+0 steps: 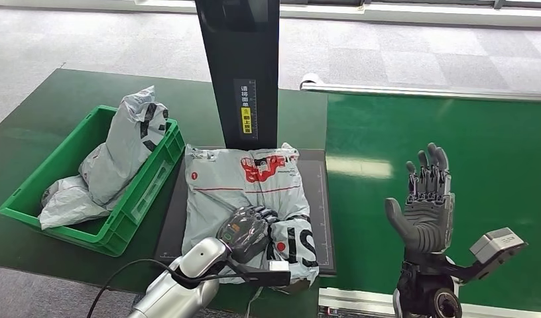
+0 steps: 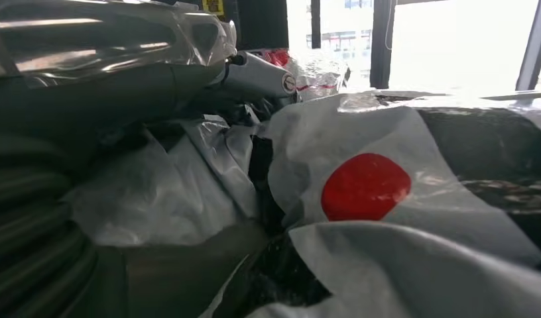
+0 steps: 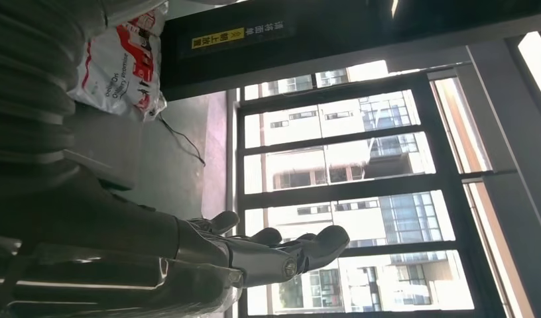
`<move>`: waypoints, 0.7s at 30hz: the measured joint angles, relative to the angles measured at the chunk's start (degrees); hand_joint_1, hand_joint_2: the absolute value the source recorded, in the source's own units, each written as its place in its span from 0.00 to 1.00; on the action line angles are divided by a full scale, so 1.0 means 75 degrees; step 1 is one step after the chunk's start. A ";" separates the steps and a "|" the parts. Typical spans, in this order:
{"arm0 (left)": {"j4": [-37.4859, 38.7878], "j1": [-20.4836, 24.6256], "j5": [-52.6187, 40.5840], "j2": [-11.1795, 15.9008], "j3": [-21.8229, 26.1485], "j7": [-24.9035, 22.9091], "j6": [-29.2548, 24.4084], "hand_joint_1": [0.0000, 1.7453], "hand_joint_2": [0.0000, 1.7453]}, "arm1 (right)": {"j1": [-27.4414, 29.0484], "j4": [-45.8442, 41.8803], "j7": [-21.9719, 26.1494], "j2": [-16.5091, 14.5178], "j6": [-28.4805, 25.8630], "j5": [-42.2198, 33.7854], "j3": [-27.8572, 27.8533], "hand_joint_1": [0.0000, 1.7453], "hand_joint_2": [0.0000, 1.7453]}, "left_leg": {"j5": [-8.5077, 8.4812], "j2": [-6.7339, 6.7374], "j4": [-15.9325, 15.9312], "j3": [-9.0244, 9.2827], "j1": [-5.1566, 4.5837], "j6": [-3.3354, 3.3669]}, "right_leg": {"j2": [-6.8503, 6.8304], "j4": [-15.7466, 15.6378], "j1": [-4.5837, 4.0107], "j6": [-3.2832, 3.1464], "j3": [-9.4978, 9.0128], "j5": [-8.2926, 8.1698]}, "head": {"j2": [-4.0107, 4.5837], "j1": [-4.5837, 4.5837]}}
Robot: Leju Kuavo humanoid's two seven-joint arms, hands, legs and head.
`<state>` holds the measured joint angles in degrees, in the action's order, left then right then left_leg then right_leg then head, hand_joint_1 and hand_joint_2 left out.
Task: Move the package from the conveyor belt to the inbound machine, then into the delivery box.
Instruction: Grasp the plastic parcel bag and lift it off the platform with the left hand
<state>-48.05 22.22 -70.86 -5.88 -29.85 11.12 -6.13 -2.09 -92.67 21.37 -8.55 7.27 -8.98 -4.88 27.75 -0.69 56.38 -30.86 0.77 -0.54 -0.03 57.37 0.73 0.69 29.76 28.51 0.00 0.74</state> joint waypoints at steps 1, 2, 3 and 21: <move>-0.0021 -0.0001 0.0202 -0.0001 0.0023 0.0153 -0.0001 1.00 1.00 | 0.0006 -0.0020 -0.0012 -0.0008 0.0000 0.0002 -0.0011 0.00 1.00 | -0.0002 0.0000 0.0000 0.0000 0.0000 0.0001 | 0.0000 0.0000 0.0000 0.0001 -0.0001 -0.0002 | 0.0000 0.0000; -0.0068 -0.0012 0.0417 0.0001 0.0049 0.0306 -0.0007 1.00 1.00 | 0.0014 -0.0039 -0.0021 -0.0016 0.0000 0.0004 -0.0019 0.00 1.00 | -0.0003 0.0000 0.0000 -0.0002 0.0000 0.0001 | 0.0000 0.0000 0.0000 0.0002 0.0002 -0.0003 | 0.0000 0.0000; -0.0154 -0.0038 0.0639 0.0012 0.0077 0.0459 -0.0033 1.00 1.00 | 0.0025 -0.0058 -0.0026 -0.0023 0.0001 0.0004 -0.0026 0.00 1.00 | -0.0003 0.0000 0.0001 -0.0006 0.0000 0.0001 | 0.0001 0.0001 0.0000 0.0003 0.0006 -0.0004 | 0.0000 0.0000; -0.5299 -0.1002 0.2454 0.0820 0.1221 0.1753 -0.1993 1.00 1.00 | 0.0570 -0.0422 0.0168 -0.0051 -0.0060 -0.0199 -0.0303 0.00 1.00 | -0.0004 0.0005 0.0003 -0.0128 0.0001 0.0001 | 0.0006 0.0006 -0.0001 0.0003 0.0137 -0.0004 | 0.0000 0.0001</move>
<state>-87.79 14.70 -52.45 0.27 -20.69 24.26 -21.07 2.18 -95.83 22.62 -8.93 6.82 -10.47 -7.15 27.72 -0.65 56.41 -31.81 0.78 -0.53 0.01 57.41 0.72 0.72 30.78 28.47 0.00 0.75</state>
